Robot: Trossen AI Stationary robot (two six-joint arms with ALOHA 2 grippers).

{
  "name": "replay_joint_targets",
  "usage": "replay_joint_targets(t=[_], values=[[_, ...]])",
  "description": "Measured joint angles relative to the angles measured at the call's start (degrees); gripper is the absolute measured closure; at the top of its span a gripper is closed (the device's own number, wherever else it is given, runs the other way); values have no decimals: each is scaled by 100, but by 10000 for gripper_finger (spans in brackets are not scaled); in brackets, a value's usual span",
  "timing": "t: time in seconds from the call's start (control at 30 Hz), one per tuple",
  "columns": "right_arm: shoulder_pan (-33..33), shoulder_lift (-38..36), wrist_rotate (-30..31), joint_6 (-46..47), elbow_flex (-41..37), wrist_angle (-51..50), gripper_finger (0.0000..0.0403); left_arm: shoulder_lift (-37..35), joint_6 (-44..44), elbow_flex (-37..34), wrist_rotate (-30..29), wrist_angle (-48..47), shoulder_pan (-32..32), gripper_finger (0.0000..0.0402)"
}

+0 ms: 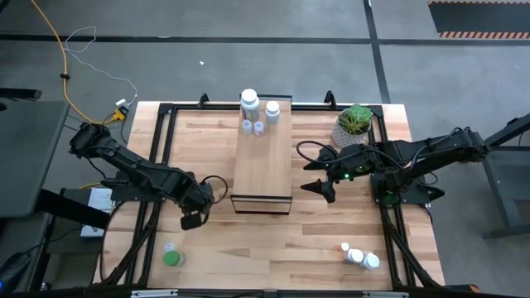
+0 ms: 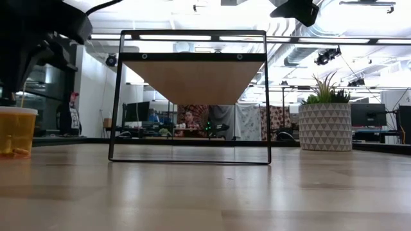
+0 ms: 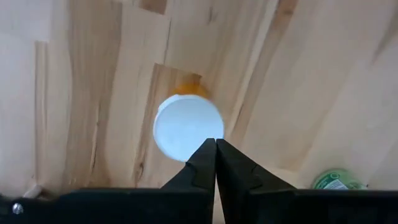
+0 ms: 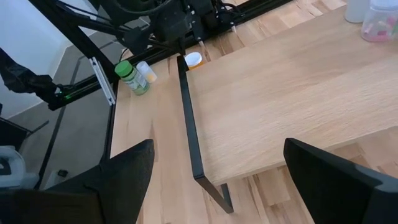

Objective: Pick and place medicine bottles onto shelf by color
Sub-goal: Put the orange medicine bottle on the shelf

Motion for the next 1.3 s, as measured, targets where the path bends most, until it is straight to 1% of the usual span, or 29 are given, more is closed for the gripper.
replay_joint_targets(t=[0.17, 0.27, 0.37, 0.43, 0.5, 0.6, 0.7, 0.97, 1.3], values=[[2, 0, 0, -17, 0, 2, 54, -163, 218, -2, -269, 226, -13, 401], [1, 0, 0, -20, 0, 0, 54, -383, 322, -245, -270, 472, -12, 401], [2, 0, 0, -20, 0, 0, 54, -677, 157, -632, -14, 712, -13, 401], [0, 0, 0, -20, 0, 2, 54, -887, -54, -800, -24, 811, -30, 401], [0, 0, 0, -17, 0, 0, 54, -1038, -170, -842, -157, 798, -63, 401], [2, 0, 0, -6, 0, 12, 54, -1127, -146, -841, -218, 745, -81, 401], [1, -1, 14, -15, 0, 18, 54, -1108, -3, -841, -175, 647, -81, 401], [2, -2, 179, -20, 0, 24, 54, -698, 348, -846, -100, 676, -72, 401], [2, -1, 178, -20, 0, -17, 54, -427, 394, -838, -176, 676, -72, 401]])
